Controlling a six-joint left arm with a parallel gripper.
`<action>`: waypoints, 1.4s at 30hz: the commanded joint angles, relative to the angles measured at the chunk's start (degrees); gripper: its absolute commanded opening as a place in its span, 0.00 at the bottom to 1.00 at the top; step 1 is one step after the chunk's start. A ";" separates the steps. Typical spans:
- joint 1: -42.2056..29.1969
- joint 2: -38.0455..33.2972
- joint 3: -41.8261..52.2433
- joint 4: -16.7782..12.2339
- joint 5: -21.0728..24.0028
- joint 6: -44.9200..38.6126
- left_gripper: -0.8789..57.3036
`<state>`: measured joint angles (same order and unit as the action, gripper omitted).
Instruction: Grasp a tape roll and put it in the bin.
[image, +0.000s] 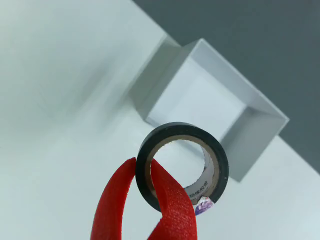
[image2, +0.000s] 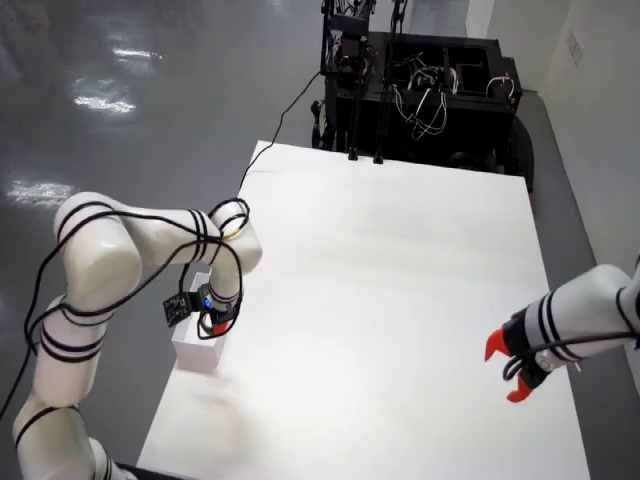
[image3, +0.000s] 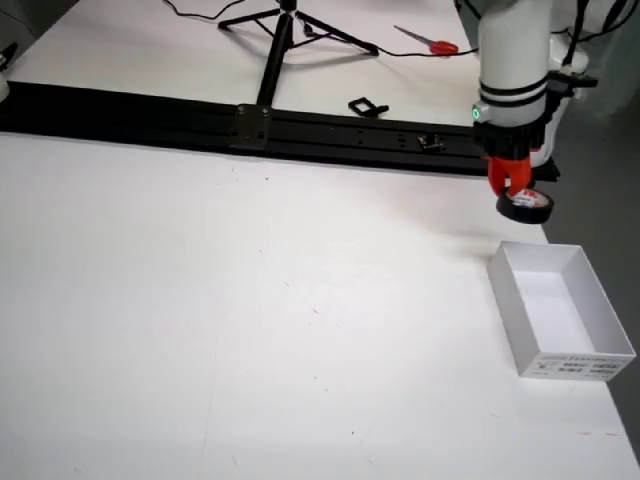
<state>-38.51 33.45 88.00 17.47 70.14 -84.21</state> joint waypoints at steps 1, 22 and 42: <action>14.16 -6.12 -0.37 5.12 -1.14 7.92 0.00; 14.34 -6.03 -0.46 6.52 -4.22 9.59 0.00; 4.58 -4.27 -0.46 7.31 -7.82 9.59 0.23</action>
<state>-27.31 27.97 87.53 24.26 65.01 -74.86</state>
